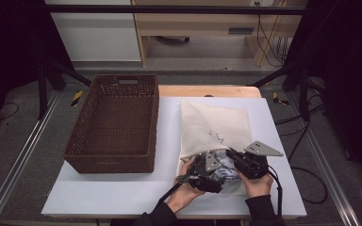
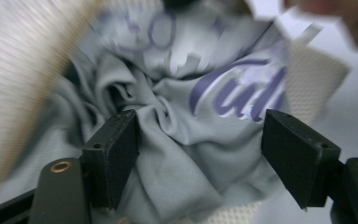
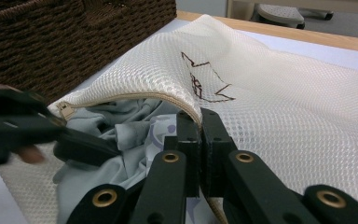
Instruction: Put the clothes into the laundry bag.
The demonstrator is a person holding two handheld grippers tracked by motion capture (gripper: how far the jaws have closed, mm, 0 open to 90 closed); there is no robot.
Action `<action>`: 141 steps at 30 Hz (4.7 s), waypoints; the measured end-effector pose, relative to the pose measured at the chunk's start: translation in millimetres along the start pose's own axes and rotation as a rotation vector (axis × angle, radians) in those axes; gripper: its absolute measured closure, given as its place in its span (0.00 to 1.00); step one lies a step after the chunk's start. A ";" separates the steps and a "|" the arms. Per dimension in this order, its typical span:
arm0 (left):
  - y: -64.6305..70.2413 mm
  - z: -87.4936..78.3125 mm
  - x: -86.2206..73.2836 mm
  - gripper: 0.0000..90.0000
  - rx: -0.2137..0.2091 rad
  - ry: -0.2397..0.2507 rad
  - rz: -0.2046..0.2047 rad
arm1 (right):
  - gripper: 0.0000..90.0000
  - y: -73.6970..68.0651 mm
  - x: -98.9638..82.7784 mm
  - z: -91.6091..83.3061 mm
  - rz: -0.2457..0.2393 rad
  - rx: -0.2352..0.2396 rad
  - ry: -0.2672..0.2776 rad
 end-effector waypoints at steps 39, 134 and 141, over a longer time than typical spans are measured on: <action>-15.7 6.1 -1.1 0.39 0.005 -0.014 -0.024 | 0.98 3.1 -2.1 0.7 0.012 0.000 -0.012; -68.9 -64.8 -79.3 0.80 0.142 -0.113 -0.109 | 0.52 6.9 -46.4 -23.8 0.032 -0.046 -0.105; -65.6 -65.4 -83.7 0.87 0.138 -0.110 -0.101 | 0.56 43.3 -77.2 -35.0 0.133 -0.153 -0.263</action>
Point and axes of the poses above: each handheld gripper's, and its own axes: z roughly forward along the jaws, x roughly out of its top, y roughly to its right, the point moved 1 cm from there along z, roughly forward along the jaws, and after that the axes turned 2 degrees about -x, right-handed, at the moved point
